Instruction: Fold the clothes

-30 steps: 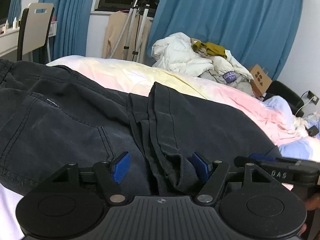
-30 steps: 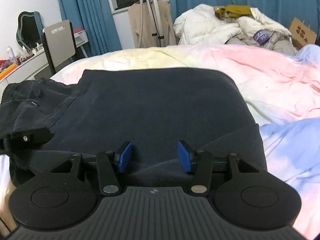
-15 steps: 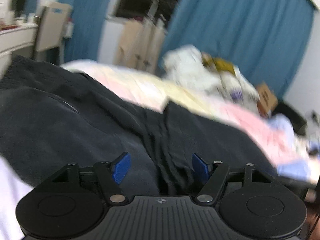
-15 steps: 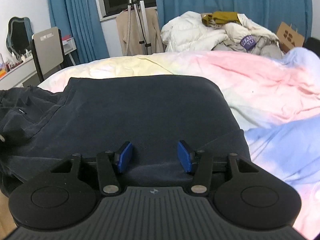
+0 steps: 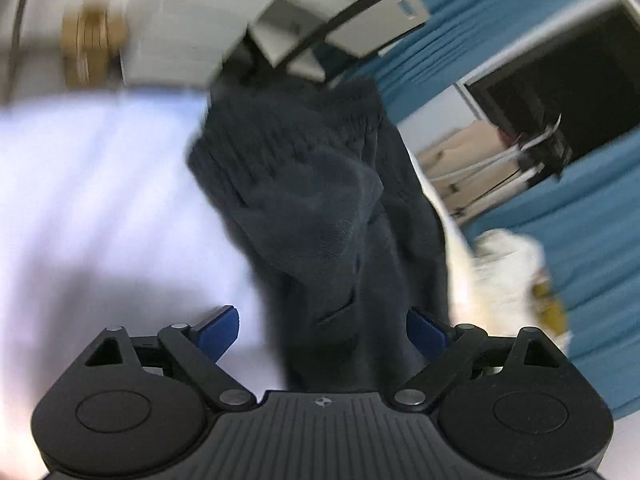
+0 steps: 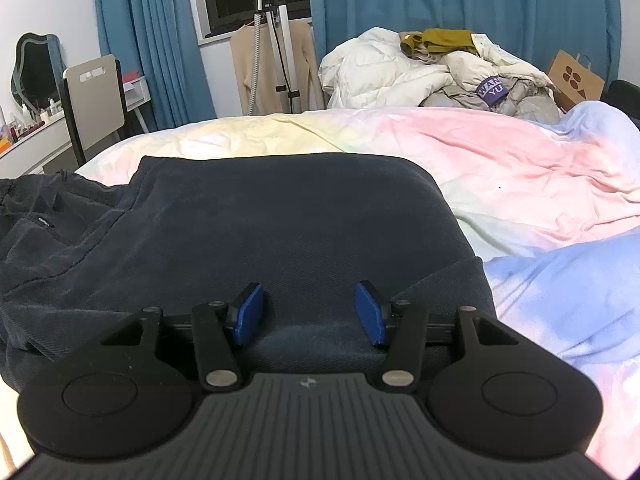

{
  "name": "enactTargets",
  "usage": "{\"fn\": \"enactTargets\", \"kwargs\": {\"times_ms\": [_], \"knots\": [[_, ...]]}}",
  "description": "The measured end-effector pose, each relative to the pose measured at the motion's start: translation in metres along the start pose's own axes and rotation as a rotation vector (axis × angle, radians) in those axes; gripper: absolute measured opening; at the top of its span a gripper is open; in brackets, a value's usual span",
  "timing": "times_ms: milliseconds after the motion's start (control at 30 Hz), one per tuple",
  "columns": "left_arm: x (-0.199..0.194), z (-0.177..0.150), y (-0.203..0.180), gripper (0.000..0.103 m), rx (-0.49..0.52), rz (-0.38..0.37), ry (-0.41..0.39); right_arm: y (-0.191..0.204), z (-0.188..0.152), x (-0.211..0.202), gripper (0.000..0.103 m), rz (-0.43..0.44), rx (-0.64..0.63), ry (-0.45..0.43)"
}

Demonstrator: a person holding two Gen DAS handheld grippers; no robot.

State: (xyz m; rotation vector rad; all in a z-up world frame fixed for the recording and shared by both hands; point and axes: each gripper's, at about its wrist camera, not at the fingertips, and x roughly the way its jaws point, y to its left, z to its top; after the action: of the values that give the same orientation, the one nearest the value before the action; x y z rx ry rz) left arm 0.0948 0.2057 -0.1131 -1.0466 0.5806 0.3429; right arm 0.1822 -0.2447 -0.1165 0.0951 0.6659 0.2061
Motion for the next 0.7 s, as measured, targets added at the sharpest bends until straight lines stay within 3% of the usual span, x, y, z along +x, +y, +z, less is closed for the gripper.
{"fn": "enactTargets", "kwargs": {"times_ms": [167,300,367,433,533,600,700], "knots": [[0.030,0.021,0.007,0.088,-0.077,0.042,-0.119,0.001,0.001,0.003,0.055,0.001,0.005,-0.003],[0.044,0.042,0.016,0.068,-0.123,0.021,-0.186,0.001,0.001,0.004,0.056,0.002,0.005,-0.007],[0.048,0.048,0.015,0.049,-0.108,0.000,-0.197,0.004,0.002,0.002,0.055,-0.008,-0.014,-0.026],[0.045,0.050,0.009,0.025,-0.041,-0.004,-0.230,0.012,0.002,-0.005,0.054,-0.023,-0.074,-0.089],[0.027,0.040,-0.018,0.019,0.104,-0.027,-0.312,0.027,0.002,-0.014,0.054,-0.024,-0.169,-0.181],[0.013,0.030,-0.042,0.018,0.219,-0.049,-0.361,0.032,0.001,-0.011,0.054,0.022,-0.169,-0.162],[-0.013,0.008,-0.081,0.017,0.367,-0.118,-0.425,0.027,-0.005,0.013,0.054,0.063,-0.112,-0.035]]}}
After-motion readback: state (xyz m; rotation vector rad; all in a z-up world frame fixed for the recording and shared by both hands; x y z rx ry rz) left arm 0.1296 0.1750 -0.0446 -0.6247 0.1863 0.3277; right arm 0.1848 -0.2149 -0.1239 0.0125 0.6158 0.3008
